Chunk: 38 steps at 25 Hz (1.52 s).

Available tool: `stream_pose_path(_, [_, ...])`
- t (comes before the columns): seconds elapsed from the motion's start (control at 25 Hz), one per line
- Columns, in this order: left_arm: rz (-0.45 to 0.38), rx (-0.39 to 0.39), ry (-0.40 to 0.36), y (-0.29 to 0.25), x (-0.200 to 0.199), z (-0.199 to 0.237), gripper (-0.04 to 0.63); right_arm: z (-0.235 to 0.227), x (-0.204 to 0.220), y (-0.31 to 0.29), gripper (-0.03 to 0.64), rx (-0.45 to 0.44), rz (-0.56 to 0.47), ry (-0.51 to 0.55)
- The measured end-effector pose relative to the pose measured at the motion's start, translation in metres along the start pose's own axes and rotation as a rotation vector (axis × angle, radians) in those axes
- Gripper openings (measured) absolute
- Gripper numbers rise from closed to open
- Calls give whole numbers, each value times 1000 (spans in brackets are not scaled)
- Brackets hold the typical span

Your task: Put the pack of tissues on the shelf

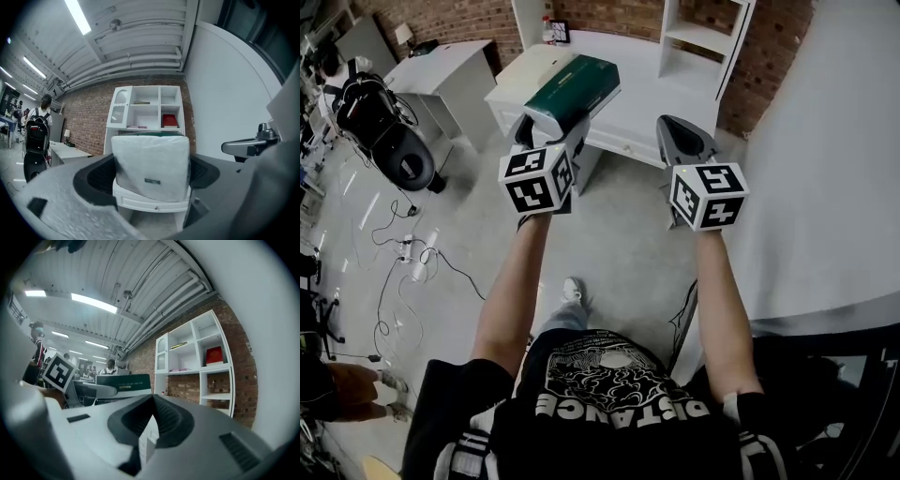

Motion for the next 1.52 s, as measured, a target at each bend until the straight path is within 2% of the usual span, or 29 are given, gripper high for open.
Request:
stream_pose_path(0.24, [-8,17,7,-34,2,23,448,-6,1,-39,3,7,15,25])
stream_pose_path(0.48, [-20,45,5,-96,-2,51,448,-26,4,-102,5,28,36,41])
stream_pose_path(1.0, [-6,157,20,-213,-12,120,448,-40,-10,-226,3,111,58,61])
stream_pose_path(1.52, [-17,244,49,-274,-15,151,446,-50,-11,-278,4,187,67,74])
Point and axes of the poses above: the fingertips, and each gripper's own axes: y backward along the fingers, z to its left, x out of its underside, the point moved 6 cm from there along y, backward along the fingers, and after that the axes turned 4 degrees about -x, right-handed, at the moved point
